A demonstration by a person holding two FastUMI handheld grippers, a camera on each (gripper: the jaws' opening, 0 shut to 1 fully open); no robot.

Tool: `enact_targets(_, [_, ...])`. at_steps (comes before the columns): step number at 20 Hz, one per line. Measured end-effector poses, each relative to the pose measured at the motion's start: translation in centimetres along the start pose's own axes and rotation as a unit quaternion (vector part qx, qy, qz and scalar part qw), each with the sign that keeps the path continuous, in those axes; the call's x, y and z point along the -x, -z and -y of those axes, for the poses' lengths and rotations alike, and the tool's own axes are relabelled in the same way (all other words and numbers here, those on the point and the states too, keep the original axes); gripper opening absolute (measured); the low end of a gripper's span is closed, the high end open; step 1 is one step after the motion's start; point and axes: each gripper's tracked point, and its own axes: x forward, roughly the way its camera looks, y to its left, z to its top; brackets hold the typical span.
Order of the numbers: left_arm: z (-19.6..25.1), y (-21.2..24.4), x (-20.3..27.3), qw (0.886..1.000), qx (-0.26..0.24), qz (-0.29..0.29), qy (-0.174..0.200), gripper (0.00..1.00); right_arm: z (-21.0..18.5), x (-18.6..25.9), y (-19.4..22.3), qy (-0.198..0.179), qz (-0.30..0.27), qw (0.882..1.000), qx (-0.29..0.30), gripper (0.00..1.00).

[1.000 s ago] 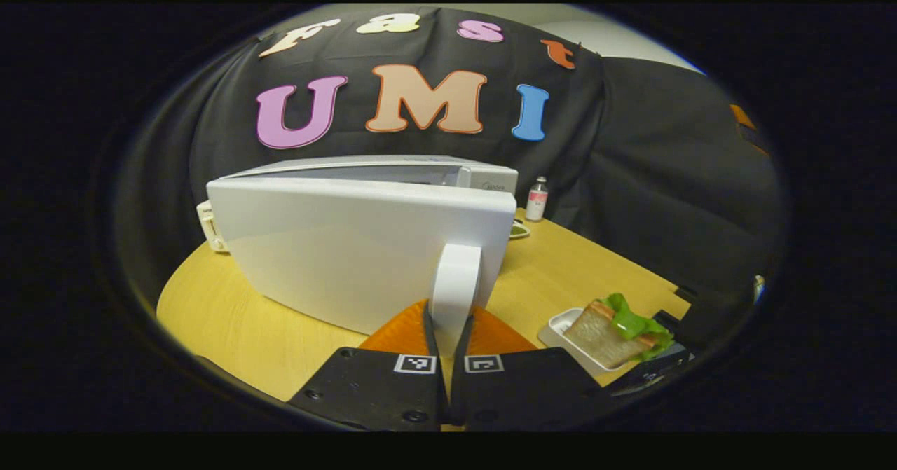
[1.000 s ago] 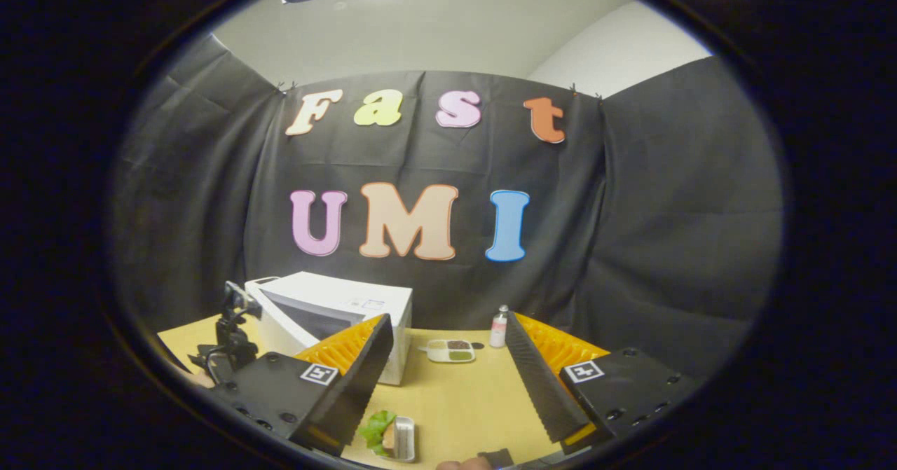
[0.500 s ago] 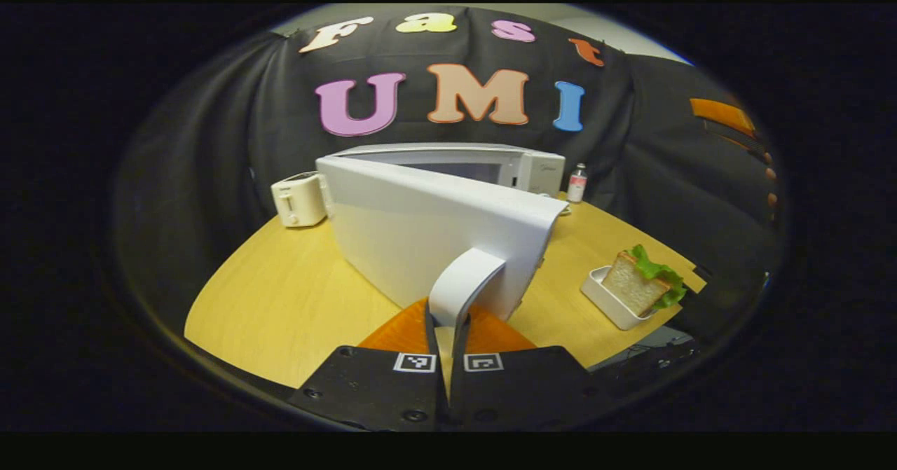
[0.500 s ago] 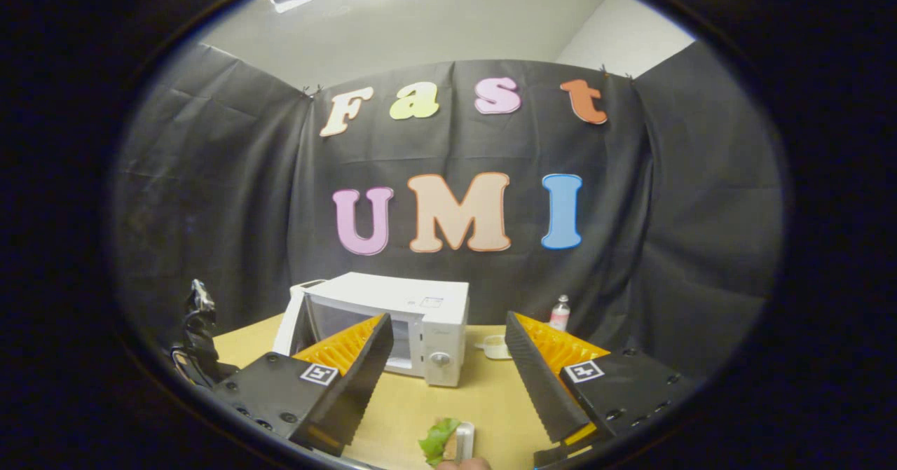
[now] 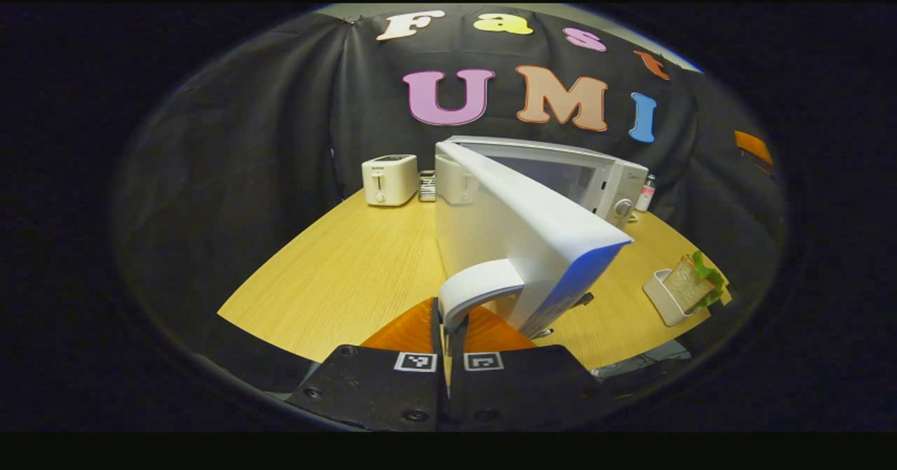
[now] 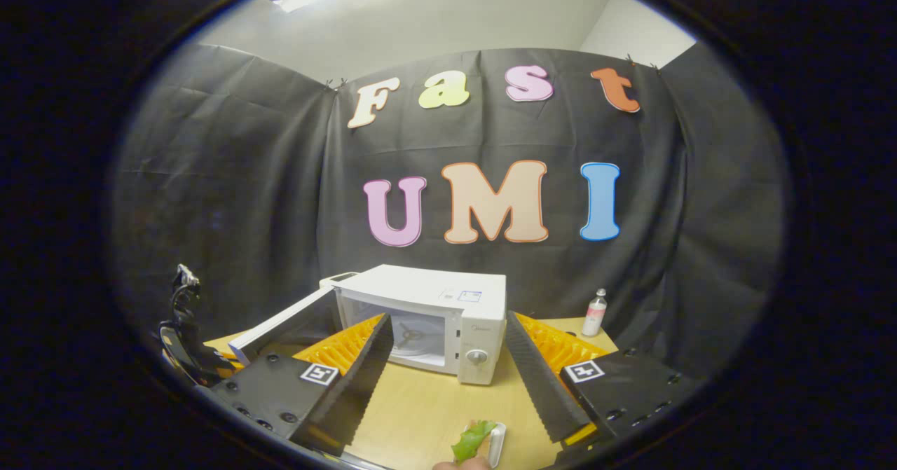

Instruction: Open the microwave oven with the left hand, put the food in, and close the microwave oven.

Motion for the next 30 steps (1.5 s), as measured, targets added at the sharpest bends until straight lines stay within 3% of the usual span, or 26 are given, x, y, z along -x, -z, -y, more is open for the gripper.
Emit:
enact_targets(4, [-0.4, 0.0, 0.0, 1.0, 0.003, 0.001, 0.004, 0.0, 0.4, 0.5, 0.5, 0.007, -0.005, 1.0, 0.007, 0.97])
enact_targets(6, [-0.8, 0.1, -0.2, 1.0, 0.017, 0.0, 0.001, 0.16, 0.7, 0.6, 0.9, 0.012, -0.011, 1.0, 0.011, 0.97])
enact_targets(7, [-0.9, 0.2, -0.3, 1.0, 0.019, -0.004, 0.001, 0.48, 0.8, 0.7, 1.3, 0.013, -0.016, 1.0, 0.011, 0.97])
enact_targets(9, [-0.7, 0.2, -0.1, 1.0, 0.009, -0.004, 0.001, 0.91, 0.8, 0.9, 2.0, 0.015, -0.023, 1.0, 0.01, 0.97])
enact_targets(11, [-0.5, -0.3, -0.1, 1.0, -0.011, 0.002, -0.005, 1.0, 0.8, 1.0, 2.4, 0.015, -0.028, 0.999, 0.01, 0.97])
enact_targets(16, [-0.4, 0.1, -0.2, 1.0, -0.004, 0.001, -0.005, 1.0, 1.5, 1.2, 4.6, 0.02, -0.04, 0.999, 0.022, 0.97])
enact_targets(23, [-0.8, 0.2, 0.2, 1.0, 0.017, -0.011, -0.018, 1.0, 3.0, 1.5, 16.9, 0.018, -0.162, 0.985, 0.061, 0.97])
enact_targets(30, [-1.8, -0.8, 3.5, 0.999, 0.005, 0.01, -0.032, 1.0, 4.9, 1.2, 25.1, 0.037, -0.256, 0.965, 0.034, 1.0])
